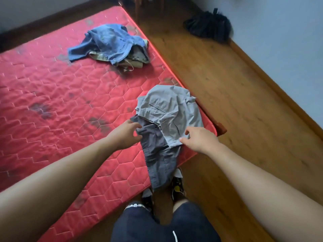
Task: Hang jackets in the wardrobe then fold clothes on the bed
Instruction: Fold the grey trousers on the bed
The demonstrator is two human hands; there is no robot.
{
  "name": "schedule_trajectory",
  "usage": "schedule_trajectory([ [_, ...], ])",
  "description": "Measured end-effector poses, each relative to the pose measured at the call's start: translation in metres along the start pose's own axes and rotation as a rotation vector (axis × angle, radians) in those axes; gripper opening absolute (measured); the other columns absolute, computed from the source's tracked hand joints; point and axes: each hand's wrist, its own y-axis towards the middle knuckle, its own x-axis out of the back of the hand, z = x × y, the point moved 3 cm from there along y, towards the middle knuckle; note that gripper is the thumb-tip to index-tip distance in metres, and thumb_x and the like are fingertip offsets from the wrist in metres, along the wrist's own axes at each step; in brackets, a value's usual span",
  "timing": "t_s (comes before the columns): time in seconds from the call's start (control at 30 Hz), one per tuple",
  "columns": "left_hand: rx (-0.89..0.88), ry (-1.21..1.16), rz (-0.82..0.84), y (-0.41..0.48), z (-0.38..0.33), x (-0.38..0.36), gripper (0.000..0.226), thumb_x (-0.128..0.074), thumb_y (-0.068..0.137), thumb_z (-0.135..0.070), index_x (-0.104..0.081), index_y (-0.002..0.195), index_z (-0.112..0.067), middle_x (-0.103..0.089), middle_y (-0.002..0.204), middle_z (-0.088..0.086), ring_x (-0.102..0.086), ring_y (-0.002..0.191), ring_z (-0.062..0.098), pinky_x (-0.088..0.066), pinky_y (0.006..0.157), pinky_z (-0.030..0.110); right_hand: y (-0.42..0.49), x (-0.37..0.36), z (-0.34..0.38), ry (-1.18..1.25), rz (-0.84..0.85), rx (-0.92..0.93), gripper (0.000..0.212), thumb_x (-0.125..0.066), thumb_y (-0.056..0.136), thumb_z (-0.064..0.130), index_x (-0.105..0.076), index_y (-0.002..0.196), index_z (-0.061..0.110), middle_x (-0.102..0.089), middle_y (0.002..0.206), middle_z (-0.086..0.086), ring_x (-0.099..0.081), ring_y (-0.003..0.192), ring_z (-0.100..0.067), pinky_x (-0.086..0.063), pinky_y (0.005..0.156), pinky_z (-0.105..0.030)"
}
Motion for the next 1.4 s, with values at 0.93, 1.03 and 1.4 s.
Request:
schedule_trajectory([
  [0.93, -0.121, 0.362, -0.421, 0.257, 0.088, -0.061, 0.012, -0.060, 0.092, -0.015, -0.063, 0.094, -0.004, -0.061, 0.105, 0.013, -0.063, 0.086, 0.041, -0.054, 0.063, 0.051, 0.202, -0.150, -0.048, -0.542, -0.101, 0.193, 0.044, -0.055, 0.094, 0.006, -0.038, 0.133, 0.017, -0.056, 0.113, -0.016, -0.061, 0.100, -0.036, -0.037, 0.066, -0.041],
  [1.03, -0.141, 0.314, -0.491, 0.220, 0.068, -0.006, 0.021, -0.062, 0.091, -0.024, -0.068, 0.099, -0.005, -0.064, 0.101, 0.013, -0.065, 0.085, 0.041, -0.056, 0.065, 0.052, 0.175, -0.085, -0.058, -0.489, -0.188, 0.140, 0.027, -0.047, 0.099, 0.012, -0.048, 0.126, 0.017, -0.055, 0.110, -0.013, -0.062, 0.101, -0.038, -0.044, 0.067, -0.043],
  [1.4, -0.095, 0.320, -0.619, -0.029, 0.077, 0.208, 0.023, -0.076, 0.083, -0.026, -0.062, 0.078, -0.008, -0.063, 0.078, 0.014, -0.064, 0.071, 0.040, -0.048, 0.062, 0.041, 0.039, 0.173, 0.039, -0.380, -0.594, 0.167, 0.024, -0.049, 0.092, 0.020, -0.067, 0.107, 0.016, -0.061, 0.109, -0.010, -0.062, 0.106, -0.036, -0.051, 0.080, -0.042],
])
